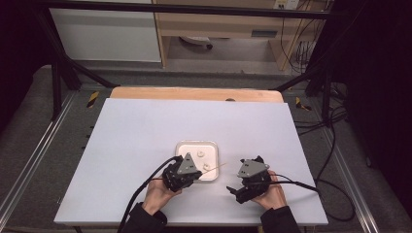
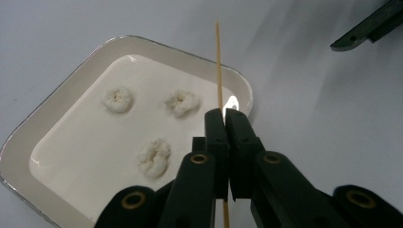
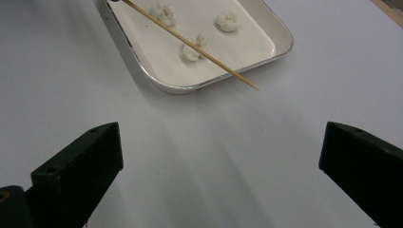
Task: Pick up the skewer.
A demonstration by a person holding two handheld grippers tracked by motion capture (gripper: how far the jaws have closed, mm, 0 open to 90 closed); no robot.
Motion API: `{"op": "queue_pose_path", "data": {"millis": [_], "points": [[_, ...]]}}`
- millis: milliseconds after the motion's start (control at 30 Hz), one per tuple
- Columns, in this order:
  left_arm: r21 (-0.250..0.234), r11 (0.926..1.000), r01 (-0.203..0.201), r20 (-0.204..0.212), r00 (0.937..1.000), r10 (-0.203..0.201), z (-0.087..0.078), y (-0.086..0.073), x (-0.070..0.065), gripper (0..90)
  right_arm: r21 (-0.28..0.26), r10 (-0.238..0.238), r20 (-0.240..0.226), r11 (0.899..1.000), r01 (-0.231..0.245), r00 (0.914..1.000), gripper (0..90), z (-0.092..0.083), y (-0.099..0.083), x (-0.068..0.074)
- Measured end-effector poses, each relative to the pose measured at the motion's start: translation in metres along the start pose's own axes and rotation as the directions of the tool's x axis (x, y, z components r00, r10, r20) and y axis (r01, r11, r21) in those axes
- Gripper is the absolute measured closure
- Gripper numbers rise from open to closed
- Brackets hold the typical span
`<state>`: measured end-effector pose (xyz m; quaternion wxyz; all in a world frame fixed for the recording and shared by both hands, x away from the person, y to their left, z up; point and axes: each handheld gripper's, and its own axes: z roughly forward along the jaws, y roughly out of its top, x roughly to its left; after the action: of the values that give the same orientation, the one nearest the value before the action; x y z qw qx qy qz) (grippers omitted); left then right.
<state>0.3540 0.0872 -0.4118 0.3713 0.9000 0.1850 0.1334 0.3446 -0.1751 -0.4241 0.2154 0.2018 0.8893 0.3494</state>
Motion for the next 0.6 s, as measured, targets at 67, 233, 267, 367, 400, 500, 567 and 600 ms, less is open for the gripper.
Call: {"op": "queue_pose_path", "data": {"millis": [67, 233, 267, 367, 400, 500, 567, 600], "points": [[0.007, 0.9999, -0.011, 0.001, 0.9999, 0.011, 0.001, 0.002, -0.002, 88.2, 0.014, -0.021, 0.003, 1.000, 0.021, 0.9998, 1.7, 0.001, 0.002, 0.001], [0.012, 0.9994, -0.032, 0.010, 0.9995, 0.032, 0.004, 0.008, -0.007, 88.3, 0.039, -0.097, 0.013, 0.995, 0.096, 0.9952, 4.8, 0.002, 0.008, 0.006], [0.019, 0.9990, -0.040, 0.012, 0.9991, 0.040, 0.004, 0.009, -0.008, 88.3, 0.044, -0.112, 0.015, 0.993, 0.111, 0.9936, 5.9, 0.002, 0.008, 0.006], [0.027, 0.9981, -0.056, 0.017, 0.9983, 0.055, 0.006, 0.012, -0.011, 88.3, 0.055, -0.154, 0.018, 0.987, 0.153, 0.9879, 9.5, 0.002, 0.010, 0.009], [0.031, 0.9975, -0.063, 0.020, 0.9978, 0.063, 0.007, 0.013, -0.012, 88.3, 0.055, -0.154, 0.018, 0.987, 0.153, 0.9879, 9.5, 0.002, 0.010, 0.009], [0.033, 0.9964, -0.079, 0.026, 0.9966, 0.078, 0.009, 0.017, -0.015, 88.3, 0.058, -0.228, 0.035, 0.972, 0.226, 0.9730, 17.4, 0.002, 0.013, 0.015], [0.039, 0.9950, -0.092, 0.028, 0.9955, 0.091, 0.011, 0.019, -0.017, 88.3, 0.057, -0.245, 0.032, 0.968, 0.243, 0.9689, 19.9, 0.002, 0.013, 0.015], [0.043, 0.9941, -0.099, 0.031, 0.9947, 0.098, 0.012, 0.020, -0.018, 88.3, 0.058, -0.257, 0.030, 0.965, 0.255, 0.9659, 21.9, 0.002, 0.014, 0.016]]}}
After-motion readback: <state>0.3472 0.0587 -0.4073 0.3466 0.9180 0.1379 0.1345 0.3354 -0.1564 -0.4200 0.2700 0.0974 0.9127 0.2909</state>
